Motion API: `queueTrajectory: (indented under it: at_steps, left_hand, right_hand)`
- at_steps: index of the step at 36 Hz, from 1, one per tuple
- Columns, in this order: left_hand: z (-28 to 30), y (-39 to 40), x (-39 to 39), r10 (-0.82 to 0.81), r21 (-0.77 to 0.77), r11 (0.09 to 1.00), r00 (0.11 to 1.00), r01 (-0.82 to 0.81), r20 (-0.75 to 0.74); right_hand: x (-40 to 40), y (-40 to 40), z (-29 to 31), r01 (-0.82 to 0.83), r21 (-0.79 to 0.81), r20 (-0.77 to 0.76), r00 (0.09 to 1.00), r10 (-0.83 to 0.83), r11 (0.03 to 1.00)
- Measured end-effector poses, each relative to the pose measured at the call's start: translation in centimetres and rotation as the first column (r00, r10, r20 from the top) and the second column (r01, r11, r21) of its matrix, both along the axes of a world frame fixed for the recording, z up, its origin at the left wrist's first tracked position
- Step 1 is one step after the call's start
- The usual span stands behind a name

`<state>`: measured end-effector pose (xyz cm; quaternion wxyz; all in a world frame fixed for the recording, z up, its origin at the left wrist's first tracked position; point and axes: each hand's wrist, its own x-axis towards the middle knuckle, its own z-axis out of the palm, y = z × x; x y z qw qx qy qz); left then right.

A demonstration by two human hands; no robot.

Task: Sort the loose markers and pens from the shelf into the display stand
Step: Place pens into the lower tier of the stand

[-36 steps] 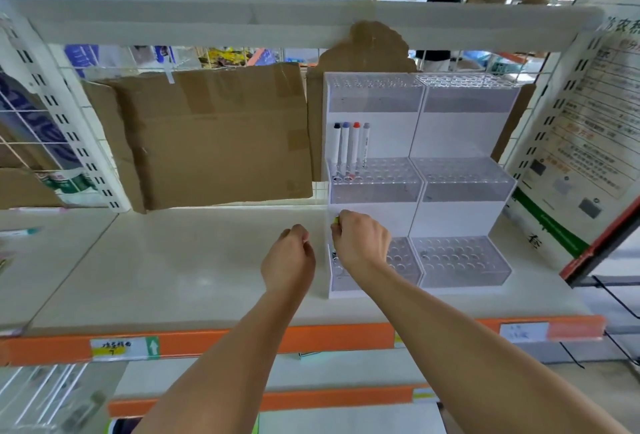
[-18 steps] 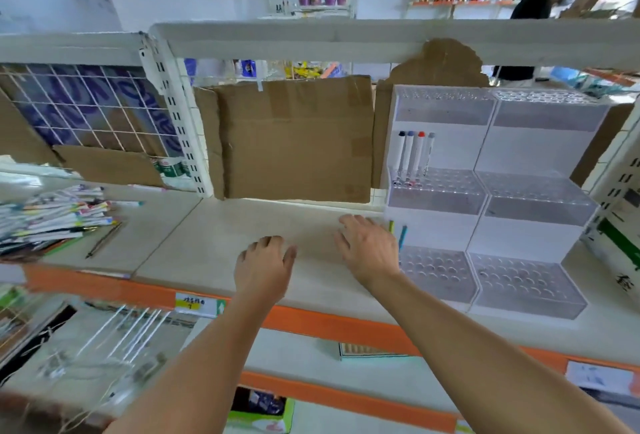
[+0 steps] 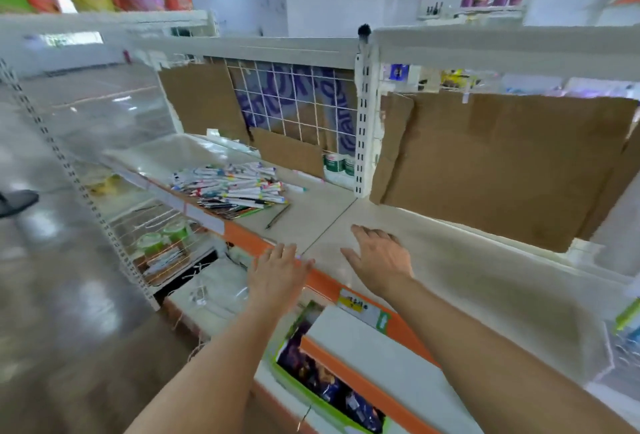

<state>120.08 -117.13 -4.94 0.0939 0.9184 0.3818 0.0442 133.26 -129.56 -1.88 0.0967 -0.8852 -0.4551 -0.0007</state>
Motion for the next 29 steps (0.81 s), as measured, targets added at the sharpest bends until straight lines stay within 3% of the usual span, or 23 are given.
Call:
queueTrajectory:
  at_steps: [7, 16, 25, 29]
  left_hand:
    - [0.3, 7.9, -3.6, 0.006, 0.003, 1.0, 0.997, -0.006, -0.083]
    - [-0.4, 13.3, -3.8, -0.017, -0.067, 0.998, 0.988, 0.006, -0.157]
    - [-1.7, 15.9, -1.2, 0.053, -0.073, 0.996, 0.998, -0.056, -0.043]
    - [-1.9, 16.3, 0.3, 0.034, -0.043, 0.998, 0.999, -0.033, 0.004]
  right_hand:
    - [-2.2, 9.0, -0.6, -0.05, -0.043, 0.014, 0.999, 0.051, 0.998]
    - [-2.0, 15.5, -2.1, -0.051, -0.218, 0.013, 0.998, 0.055, 0.975]
    - [0.1, 18.9, -3.9, -0.147, -0.296, -0.132, 0.985, 0.112, 0.944]
    - [0.6, 19.9, -4.5, -0.225, -0.303, -0.125, 0.973, 0.196, 0.926]
